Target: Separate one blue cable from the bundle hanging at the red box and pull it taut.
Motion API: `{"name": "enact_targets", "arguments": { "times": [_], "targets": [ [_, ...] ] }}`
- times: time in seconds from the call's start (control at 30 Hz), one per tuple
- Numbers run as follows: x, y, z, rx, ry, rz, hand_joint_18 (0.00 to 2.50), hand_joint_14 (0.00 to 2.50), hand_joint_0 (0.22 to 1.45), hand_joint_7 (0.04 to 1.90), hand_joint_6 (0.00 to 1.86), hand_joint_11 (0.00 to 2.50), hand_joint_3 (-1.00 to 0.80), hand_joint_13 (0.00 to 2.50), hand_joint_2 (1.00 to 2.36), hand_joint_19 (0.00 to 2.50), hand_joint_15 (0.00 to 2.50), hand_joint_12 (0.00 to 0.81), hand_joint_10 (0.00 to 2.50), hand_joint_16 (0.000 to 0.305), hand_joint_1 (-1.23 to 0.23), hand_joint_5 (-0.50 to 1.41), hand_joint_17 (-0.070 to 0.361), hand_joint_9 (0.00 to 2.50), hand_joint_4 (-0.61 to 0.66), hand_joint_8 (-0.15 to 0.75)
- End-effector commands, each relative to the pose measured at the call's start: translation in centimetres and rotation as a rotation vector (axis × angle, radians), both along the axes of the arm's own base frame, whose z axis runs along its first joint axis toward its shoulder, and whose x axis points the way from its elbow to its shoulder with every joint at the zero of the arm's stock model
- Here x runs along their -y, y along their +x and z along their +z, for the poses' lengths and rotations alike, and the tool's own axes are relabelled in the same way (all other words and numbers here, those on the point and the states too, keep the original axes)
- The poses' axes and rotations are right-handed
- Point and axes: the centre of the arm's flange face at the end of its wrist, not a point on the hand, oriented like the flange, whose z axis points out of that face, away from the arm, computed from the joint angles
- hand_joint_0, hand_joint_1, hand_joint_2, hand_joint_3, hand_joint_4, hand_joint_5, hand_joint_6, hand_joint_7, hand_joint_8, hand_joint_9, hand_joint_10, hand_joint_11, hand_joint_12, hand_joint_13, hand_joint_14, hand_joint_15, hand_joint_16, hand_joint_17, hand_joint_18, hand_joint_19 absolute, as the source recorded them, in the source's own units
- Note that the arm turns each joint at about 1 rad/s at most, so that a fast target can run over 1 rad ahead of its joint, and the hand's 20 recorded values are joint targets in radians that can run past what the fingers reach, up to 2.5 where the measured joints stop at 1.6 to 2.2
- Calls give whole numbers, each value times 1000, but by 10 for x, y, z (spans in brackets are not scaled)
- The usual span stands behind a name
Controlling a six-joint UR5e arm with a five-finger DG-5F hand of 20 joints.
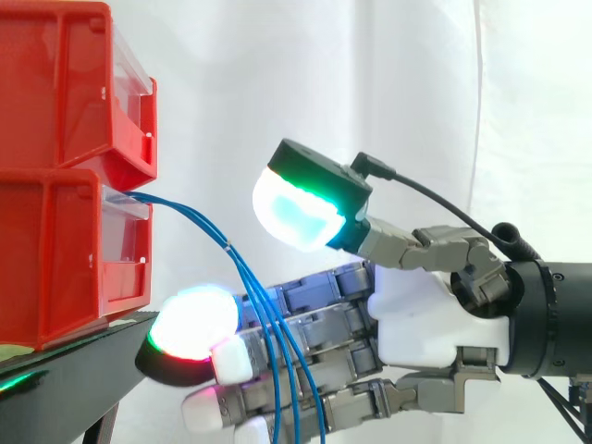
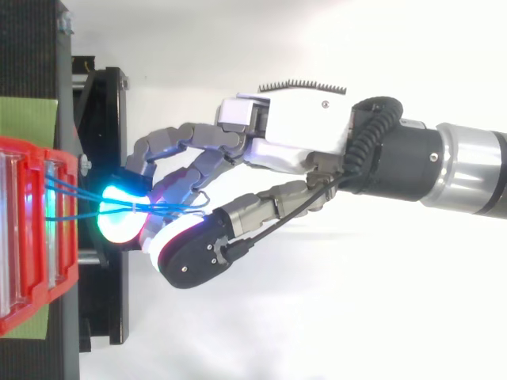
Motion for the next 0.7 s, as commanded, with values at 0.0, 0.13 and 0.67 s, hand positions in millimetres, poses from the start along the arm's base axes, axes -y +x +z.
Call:
{"name": "enact_targets", "arguments": {
  "times": [0.0, 0.13, 0.67],
  "targets": [
    [3, 1, 2, 20, 20, 3, 570, 11, 594, 986, 503, 449, -459, 695, 1004, 410, 306, 333, 12, 39, -623, -138, 88, 921, 298, 347],
    [5, 1, 2, 19, 26, 2, 574, 12, 602, 1006, 503, 466, -438, 720, 1005, 413, 324, 334, 12, 39, -618, -133, 88, 939, 294, 350],
    [17, 0, 3, 19, 17, 60, 590, 16, 632, 1134, 503, 542, -358, 791, 1013, 419, 395, 338, 16, 38, -624, -120, 86, 993, 237, 351]
  ]
}}
